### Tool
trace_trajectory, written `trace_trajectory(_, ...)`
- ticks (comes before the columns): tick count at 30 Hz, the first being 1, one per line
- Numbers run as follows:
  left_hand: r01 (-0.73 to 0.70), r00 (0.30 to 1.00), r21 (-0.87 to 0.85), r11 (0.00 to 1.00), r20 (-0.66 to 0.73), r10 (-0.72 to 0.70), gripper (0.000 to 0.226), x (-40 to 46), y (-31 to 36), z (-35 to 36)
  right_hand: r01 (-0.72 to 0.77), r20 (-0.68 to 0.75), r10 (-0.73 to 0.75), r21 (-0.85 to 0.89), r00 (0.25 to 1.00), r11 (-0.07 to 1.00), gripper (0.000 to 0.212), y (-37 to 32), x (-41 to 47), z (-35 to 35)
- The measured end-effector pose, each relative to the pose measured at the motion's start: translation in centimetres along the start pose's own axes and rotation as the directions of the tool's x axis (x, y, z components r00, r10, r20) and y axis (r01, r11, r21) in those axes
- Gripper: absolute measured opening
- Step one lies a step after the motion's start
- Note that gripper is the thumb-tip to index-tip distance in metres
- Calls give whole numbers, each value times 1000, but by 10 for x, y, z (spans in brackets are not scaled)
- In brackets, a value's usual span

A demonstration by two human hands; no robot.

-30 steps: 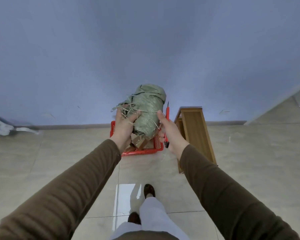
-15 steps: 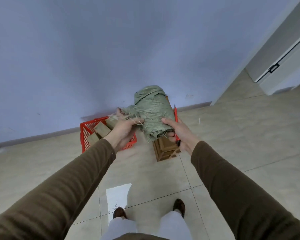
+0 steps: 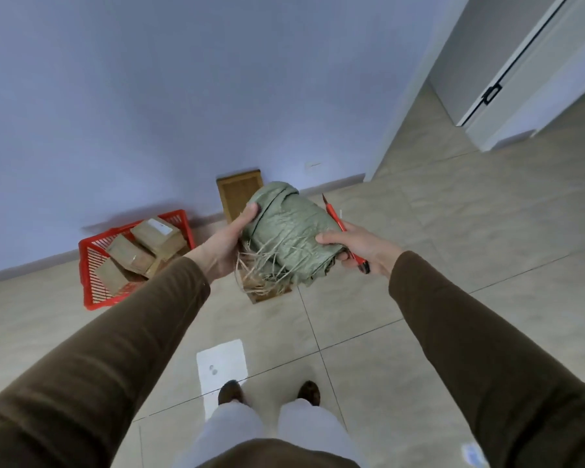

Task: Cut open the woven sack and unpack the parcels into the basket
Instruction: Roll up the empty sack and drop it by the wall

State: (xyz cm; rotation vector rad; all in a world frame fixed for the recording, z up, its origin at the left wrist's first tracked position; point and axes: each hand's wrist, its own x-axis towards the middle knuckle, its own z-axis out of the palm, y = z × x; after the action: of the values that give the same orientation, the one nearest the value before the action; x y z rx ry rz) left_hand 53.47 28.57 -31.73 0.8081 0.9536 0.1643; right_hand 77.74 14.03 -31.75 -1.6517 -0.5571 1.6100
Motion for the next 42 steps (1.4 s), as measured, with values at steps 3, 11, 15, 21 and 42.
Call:
trace_trajectory(3,100,994,172,980,17,-104,90,26,6,22,-42,41,44,-60,998,997,48,-9,9,-38)
trace_trajectory(11,211,978,115,971,-20,-210,43,120,36,65,-90,-64,96,91,993,992,52,-38,54,-104)
trace_trajectory(15,202,976,-9,979,-86,-202,38,166,47,100,-22,-179,109,429,978,903,54,-40,77,-145)
trace_trajectory(21,220,954,-93,971,-188,-234,38,230,50,157,-40,-218,141,410,966,911,79,-37,109,-211)
trace_trajectory(42,102,875,-352,931,-414,-252,26,464,14,242,-149,-210,228,337,951,930,46,2,328,-395)
